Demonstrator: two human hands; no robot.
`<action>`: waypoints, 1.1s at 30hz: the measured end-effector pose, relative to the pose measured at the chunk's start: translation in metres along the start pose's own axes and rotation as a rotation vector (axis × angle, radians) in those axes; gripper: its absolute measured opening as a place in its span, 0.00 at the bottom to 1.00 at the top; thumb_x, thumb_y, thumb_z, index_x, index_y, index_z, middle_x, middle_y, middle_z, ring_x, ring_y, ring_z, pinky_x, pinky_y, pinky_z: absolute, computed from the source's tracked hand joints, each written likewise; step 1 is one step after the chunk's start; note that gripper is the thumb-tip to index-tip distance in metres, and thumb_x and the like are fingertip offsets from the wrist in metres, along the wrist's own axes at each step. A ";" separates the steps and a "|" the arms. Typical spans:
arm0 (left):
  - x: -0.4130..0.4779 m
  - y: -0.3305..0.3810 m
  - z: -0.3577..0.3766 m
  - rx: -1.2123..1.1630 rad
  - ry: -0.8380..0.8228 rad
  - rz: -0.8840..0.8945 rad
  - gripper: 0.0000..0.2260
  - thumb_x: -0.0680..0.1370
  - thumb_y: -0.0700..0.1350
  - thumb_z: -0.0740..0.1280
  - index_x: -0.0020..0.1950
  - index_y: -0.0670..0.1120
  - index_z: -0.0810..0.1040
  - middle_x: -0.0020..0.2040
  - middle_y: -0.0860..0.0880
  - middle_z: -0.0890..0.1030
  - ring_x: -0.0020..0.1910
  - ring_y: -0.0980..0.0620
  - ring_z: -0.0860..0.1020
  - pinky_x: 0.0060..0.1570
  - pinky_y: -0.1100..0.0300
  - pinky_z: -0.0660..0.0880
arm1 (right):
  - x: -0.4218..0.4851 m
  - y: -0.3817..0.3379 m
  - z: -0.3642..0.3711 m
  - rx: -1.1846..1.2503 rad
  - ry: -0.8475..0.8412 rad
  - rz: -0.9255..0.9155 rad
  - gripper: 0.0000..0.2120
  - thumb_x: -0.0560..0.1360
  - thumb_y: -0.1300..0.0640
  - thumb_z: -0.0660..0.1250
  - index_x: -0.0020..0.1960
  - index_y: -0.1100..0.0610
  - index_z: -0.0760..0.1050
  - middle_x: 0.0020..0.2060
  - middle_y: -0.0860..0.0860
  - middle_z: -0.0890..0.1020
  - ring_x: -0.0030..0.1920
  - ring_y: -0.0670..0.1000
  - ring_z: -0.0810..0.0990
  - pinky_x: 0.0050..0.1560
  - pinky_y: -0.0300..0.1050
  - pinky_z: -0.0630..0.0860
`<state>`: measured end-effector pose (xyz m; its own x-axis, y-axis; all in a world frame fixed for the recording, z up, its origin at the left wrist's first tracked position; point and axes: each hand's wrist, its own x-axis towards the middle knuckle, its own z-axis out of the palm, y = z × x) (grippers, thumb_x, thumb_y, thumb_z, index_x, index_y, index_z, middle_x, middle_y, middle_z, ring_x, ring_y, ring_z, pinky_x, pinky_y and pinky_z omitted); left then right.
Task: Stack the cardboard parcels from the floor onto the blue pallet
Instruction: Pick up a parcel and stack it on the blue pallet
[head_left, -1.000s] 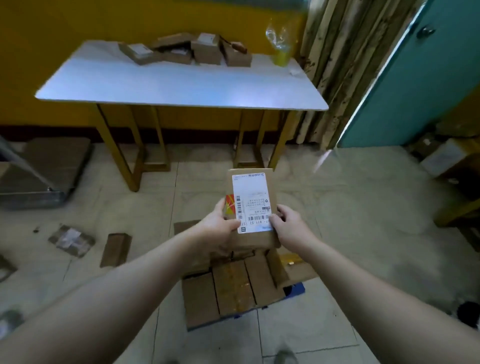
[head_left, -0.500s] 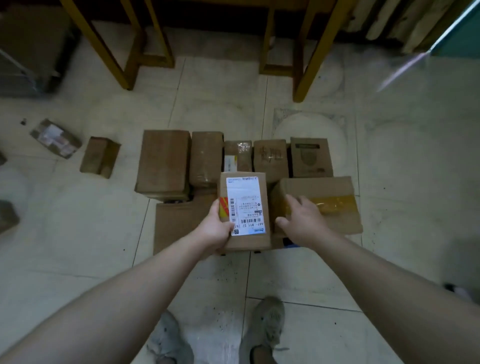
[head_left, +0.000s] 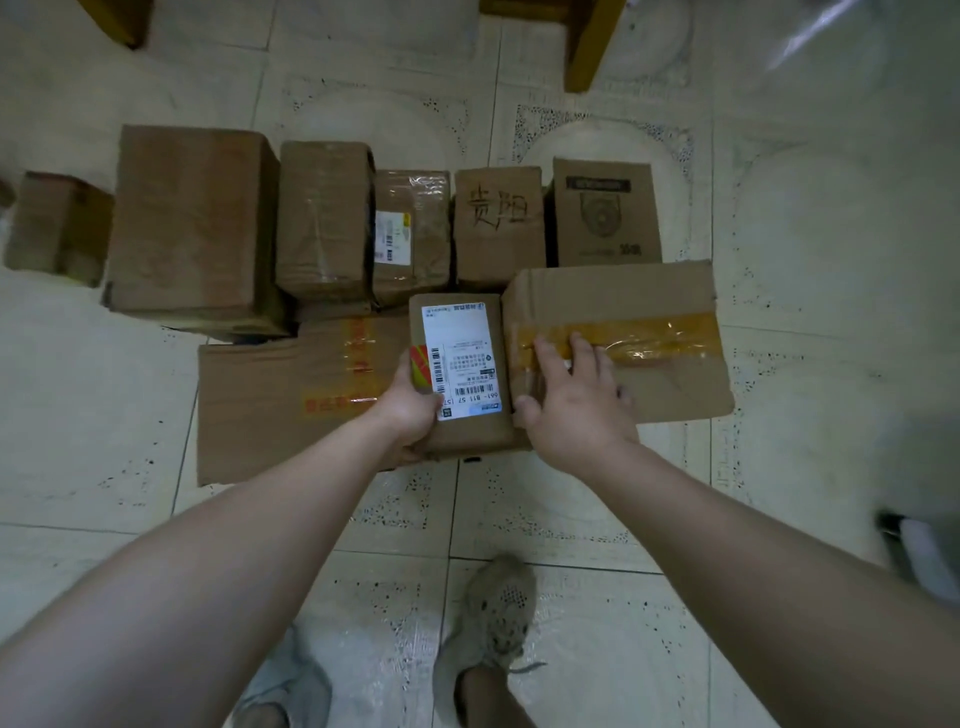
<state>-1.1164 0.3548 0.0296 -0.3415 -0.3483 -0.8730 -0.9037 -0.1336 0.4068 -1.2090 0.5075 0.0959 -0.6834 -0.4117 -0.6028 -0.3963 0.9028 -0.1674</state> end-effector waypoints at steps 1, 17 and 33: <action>0.001 0.001 0.001 0.001 -0.014 -0.010 0.33 0.81 0.44 0.60 0.75 0.62 0.41 0.60 0.47 0.74 0.51 0.45 0.77 0.46 0.44 0.80 | 0.000 0.000 0.000 0.000 0.002 0.008 0.31 0.80 0.44 0.57 0.77 0.44 0.46 0.78 0.51 0.45 0.76 0.57 0.42 0.71 0.63 0.49; -0.176 -0.018 -0.199 0.051 0.116 0.090 0.35 0.77 0.56 0.64 0.77 0.58 0.46 0.78 0.49 0.53 0.74 0.45 0.57 0.68 0.50 0.60 | -0.101 -0.139 -0.104 -0.068 -0.044 -0.077 0.31 0.79 0.42 0.57 0.78 0.49 0.51 0.77 0.54 0.55 0.76 0.56 0.52 0.72 0.57 0.54; -0.464 -0.117 -0.562 0.028 0.511 0.259 0.34 0.76 0.56 0.65 0.77 0.56 0.51 0.77 0.47 0.58 0.73 0.44 0.61 0.66 0.52 0.62 | -0.303 -0.510 -0.211 0.016 0.036 -0.521 0.31 0.78 0.43 0.61 0.77 0.49 0.55 0.73 0.55 0.64 0.71 0.59 0.65 0.67 0.58 0.68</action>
<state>-0.7071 0.0108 0.5389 -0.3909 -0.7715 -0.5020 -0.8159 0.0380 0.5769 -0.9299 0.1457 0.5286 -0.4190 -0.8106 -0.4092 -0.6800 0.5787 -0.4502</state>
